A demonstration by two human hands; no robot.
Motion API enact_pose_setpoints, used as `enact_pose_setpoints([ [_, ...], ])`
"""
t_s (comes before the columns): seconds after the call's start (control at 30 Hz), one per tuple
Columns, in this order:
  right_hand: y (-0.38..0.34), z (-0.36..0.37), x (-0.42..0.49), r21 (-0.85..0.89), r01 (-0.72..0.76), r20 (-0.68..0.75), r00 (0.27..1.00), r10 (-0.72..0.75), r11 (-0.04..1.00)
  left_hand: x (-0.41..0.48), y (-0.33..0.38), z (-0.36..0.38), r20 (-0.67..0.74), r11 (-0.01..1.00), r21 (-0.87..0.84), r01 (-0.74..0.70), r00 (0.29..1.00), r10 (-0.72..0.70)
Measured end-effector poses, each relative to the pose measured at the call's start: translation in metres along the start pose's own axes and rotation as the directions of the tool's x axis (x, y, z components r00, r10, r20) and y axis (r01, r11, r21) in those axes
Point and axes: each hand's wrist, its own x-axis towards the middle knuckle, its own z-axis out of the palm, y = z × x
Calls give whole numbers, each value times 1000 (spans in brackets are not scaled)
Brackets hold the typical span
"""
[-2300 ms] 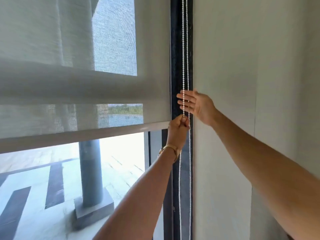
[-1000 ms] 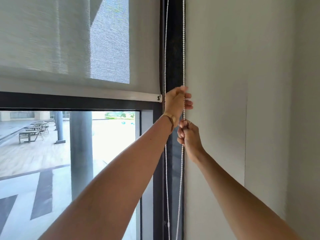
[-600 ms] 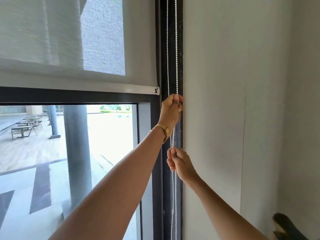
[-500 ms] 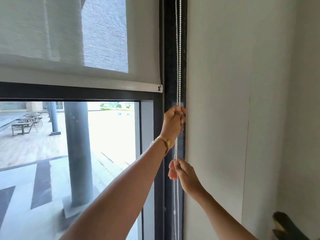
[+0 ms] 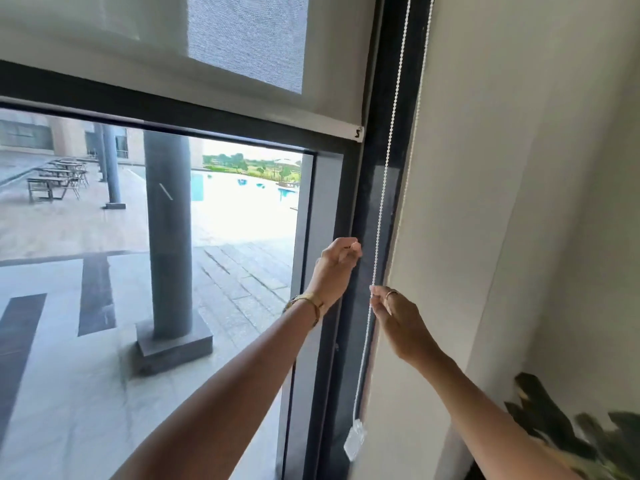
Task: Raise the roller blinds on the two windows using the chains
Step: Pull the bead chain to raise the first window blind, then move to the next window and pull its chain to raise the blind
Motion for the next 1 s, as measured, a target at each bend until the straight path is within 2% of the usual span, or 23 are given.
enact_pose_setpoints([
  [0.1, -31, -3, -34, -86, 78, -32, 996, -81, 993, -52, 20, -28, 41, 948, 280, -150, 989, 145],
  [0.23, -75, 3, -101, -198, 167, -26, 984, -176, 966, -149, 41, -70, 49, 720, 646, -253, 955, 291],
  [0.33, -114, 23, -161, -179, 202, -33, 977, -211, 963, -237, 52, -100, 3, 583, 785, -212, 941, 338],
  [0.43, -163, 61, -220, -83, 244, -15, 969, -246, 966, -325, 56, -133, -53, 483, 869, -109, 950, 309],
  [0.57, -233, 110, -295, 34, 285, 46, 957, -286, 958, -427, 72, -187, -146, 357, 932, 61, 966, 215],
  [0.7, -307, 142, -348, 176, 347, 125, 920, -370, 921, -507, 107, -260, -303, 204, 943, 262, 931, 204],
  [0.83, -381, 173, -386, 274, 444, 176, 849, -498, 853, -576, 135, -324, -458, 191, 886, 423, 862, 218],
  [1.0, -493, 235, -439, 362, 574, 219, 714, -665, 735, -663, 156, -419, -578, 144, 814, 562, 762, 294],
])
